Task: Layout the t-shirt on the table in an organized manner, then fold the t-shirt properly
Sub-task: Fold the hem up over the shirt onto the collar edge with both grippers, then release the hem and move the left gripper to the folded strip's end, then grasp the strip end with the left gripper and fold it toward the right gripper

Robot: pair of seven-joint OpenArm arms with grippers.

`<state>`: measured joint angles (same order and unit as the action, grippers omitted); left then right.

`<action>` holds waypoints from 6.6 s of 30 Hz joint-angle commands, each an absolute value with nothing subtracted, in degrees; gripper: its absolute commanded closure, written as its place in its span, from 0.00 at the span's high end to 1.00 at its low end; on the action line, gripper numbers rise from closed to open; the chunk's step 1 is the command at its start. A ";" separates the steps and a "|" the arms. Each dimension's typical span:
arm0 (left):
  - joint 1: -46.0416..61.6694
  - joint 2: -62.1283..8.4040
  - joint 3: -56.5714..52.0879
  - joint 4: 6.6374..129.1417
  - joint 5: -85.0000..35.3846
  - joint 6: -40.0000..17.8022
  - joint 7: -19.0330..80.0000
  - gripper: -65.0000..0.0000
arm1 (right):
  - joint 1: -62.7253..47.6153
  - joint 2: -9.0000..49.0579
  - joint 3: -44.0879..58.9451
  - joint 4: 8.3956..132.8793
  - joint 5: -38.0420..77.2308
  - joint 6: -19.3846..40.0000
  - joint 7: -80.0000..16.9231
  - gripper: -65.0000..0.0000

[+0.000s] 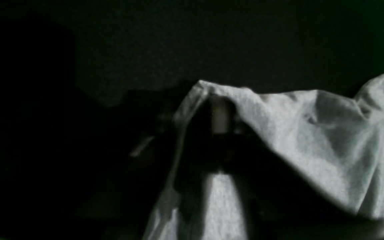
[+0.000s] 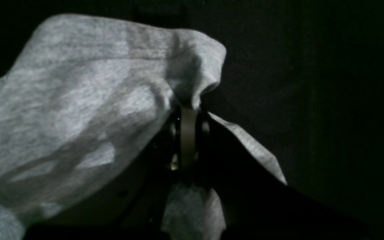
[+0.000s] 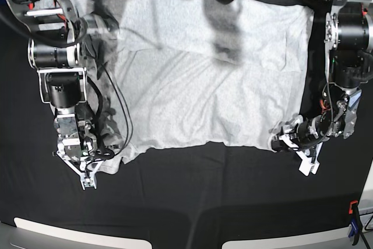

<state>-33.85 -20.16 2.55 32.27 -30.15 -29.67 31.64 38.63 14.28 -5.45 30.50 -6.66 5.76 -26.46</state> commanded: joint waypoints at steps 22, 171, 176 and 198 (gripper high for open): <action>-29.45 -24.32 2.33 56.99 -31.11 -30.00 39.46 0.00 | 25.54 18.11 -5.26 64.75 -7.33 9.08 -33.93 0.00; 9.34 -28.27 -15.27 62.02 -84.73 -40.00 80.00 0.28 | -43.94 24.29 19.92 134.06 12.03 15.88 -51.42 0.43; 9.34 -28.25 -15.25 62.13 -84.75 -40.00 80.00 0.21 | -43.94 24.29 19.92 134.06 12.03 15.88 -51.40 0.43; 8.03 -42.22 -15.29 72.47 -74.50 -40.00 72.64 0.00 | -43.83 24.29 19.92 134.06 12.03 15.88 -51.40 0.43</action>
